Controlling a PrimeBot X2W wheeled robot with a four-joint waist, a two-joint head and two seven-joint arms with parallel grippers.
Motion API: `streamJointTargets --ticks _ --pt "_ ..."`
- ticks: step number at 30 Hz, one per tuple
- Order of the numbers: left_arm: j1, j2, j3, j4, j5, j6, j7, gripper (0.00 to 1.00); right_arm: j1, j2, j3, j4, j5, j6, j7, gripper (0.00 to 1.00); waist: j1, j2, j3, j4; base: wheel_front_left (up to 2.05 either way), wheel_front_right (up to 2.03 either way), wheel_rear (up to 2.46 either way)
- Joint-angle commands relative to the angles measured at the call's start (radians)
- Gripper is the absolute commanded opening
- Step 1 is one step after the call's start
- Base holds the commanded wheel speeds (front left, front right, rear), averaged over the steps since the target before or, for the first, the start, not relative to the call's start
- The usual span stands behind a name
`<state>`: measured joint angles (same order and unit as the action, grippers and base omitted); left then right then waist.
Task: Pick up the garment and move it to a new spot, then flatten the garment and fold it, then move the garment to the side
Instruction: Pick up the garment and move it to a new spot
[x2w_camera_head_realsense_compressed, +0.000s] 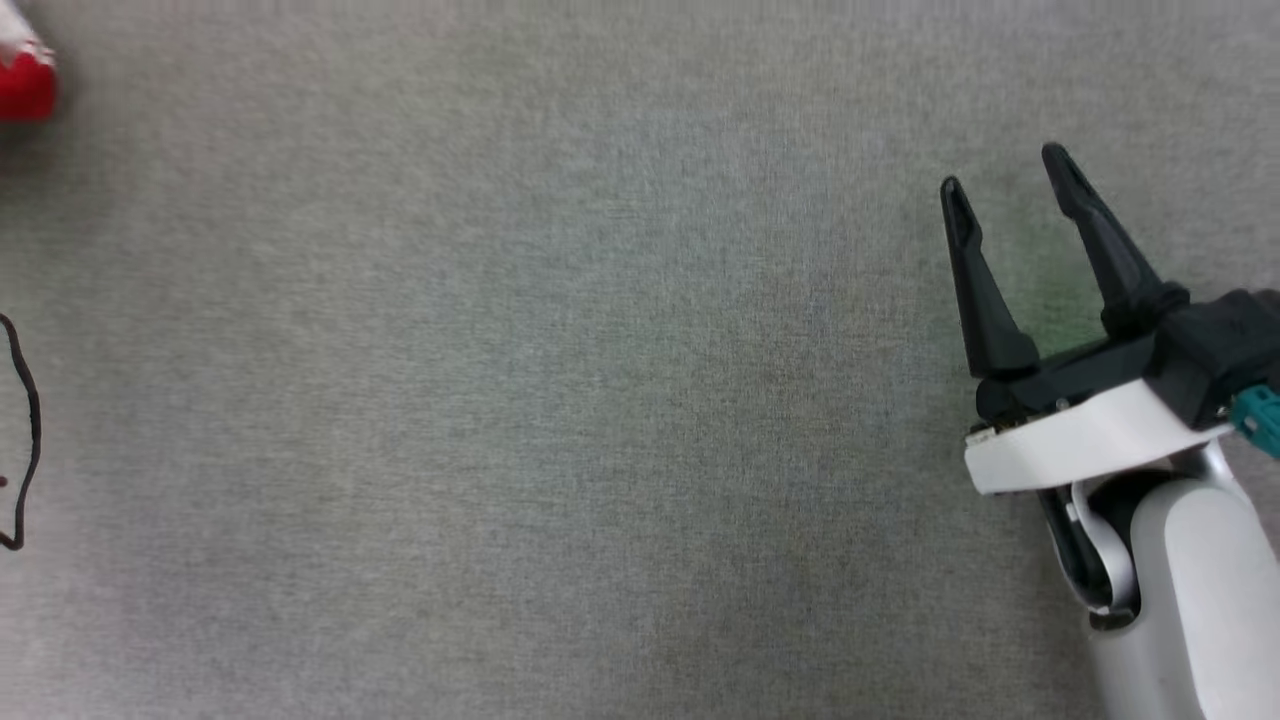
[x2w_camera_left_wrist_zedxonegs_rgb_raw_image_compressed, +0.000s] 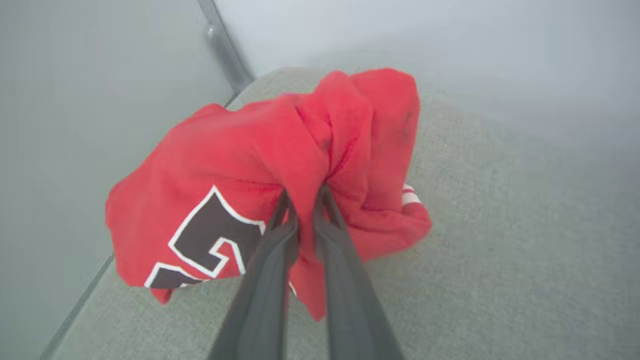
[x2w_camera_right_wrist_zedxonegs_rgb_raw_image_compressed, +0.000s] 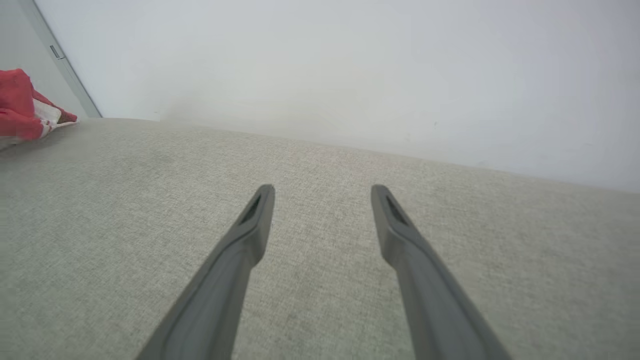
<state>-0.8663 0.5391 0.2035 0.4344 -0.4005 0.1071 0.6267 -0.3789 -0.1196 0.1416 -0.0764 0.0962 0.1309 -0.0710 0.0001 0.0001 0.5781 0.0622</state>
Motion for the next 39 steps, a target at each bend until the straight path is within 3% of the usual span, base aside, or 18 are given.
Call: streamJointTargets --ticks 1,11,17,33,39 --pt "-0.007 -0.004 -0.002 -0.005 0.013 0.005 -0.051 0.0 0.025 0.008 -0.007 0.005 0.005 0.0 -0.003 1.0 -0.0001 -0.0001 -0.072 0.016 0.0 0.0 0.0" --pt "-0.042 -0.053 -0.057 0.071 0.055 -0.058 -0.375 0.0 0.147 0.043 -0.077 0.019 0.014 0.0 0.004 1.0 -0.0001 -0.0001 -0.281 0.041 0.0 0.0 0.0" --pt "-0.051 -0.131 -0.114 0.121 0.055 -0.097 -0.492 0.0 0.216 0.059 -0.111 0.026 0.015 0.0 0.014 1.0 -0.0001 -0.0001 -0.379 0.039 0.0 0.0 0.0" --pt "0.084 -0.442 -0.387 0.107 0.022 -0.22 -0.594 0.0 0.338 0.07 -0.144 0.012 0.042 0.0 0.048 1.0 -0.0001 -0.0001 -0.508 -0.051 0.0 0.0 0.0" --pt "0.197 -0.486 -0.562 0.052 -0.039 -0.232 -0.617 0.0 0.357 0.07 -0.147 0.002 0.049 0.0 0.057 1.0 -0.0001 -0.0001 -0.505 -0.091 0.0 0.0 0.0"
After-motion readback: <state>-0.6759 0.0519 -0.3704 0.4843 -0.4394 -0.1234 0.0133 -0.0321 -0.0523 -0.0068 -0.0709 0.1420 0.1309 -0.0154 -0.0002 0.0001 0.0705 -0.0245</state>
